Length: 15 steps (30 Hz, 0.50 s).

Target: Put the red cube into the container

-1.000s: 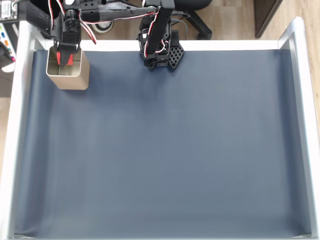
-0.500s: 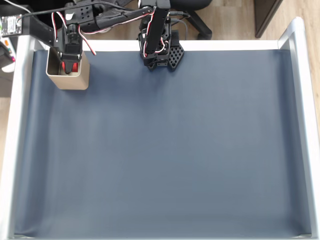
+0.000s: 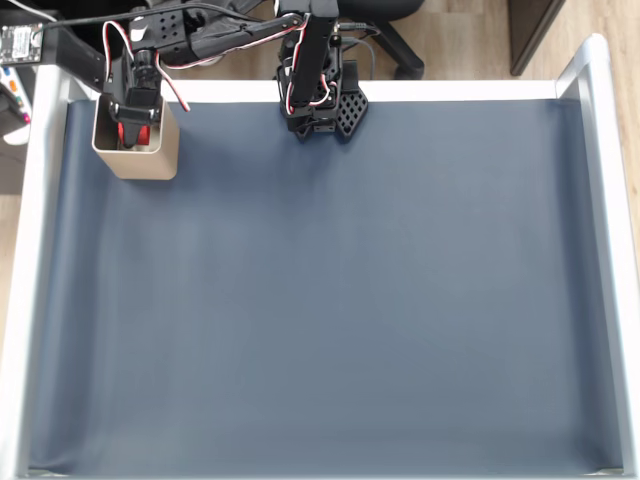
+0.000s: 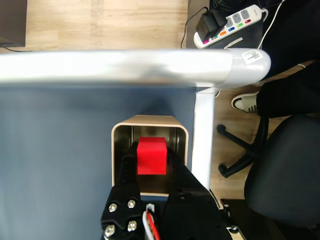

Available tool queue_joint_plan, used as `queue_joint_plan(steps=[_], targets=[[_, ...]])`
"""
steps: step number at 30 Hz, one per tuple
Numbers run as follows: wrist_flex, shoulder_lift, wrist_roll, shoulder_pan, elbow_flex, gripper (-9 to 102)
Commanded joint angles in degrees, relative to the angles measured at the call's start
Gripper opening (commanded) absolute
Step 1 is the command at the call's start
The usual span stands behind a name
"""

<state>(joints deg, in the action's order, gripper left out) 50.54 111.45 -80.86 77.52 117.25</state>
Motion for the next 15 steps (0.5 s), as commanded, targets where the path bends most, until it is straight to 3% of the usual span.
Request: queue_joint_plan(steps=[1, 15], targets=[[-1.2, 0.4, 1.1, 0.5, -0.4, 19], [-1.8, 0.3, 2.2, 0.9, -0.3, 25]])
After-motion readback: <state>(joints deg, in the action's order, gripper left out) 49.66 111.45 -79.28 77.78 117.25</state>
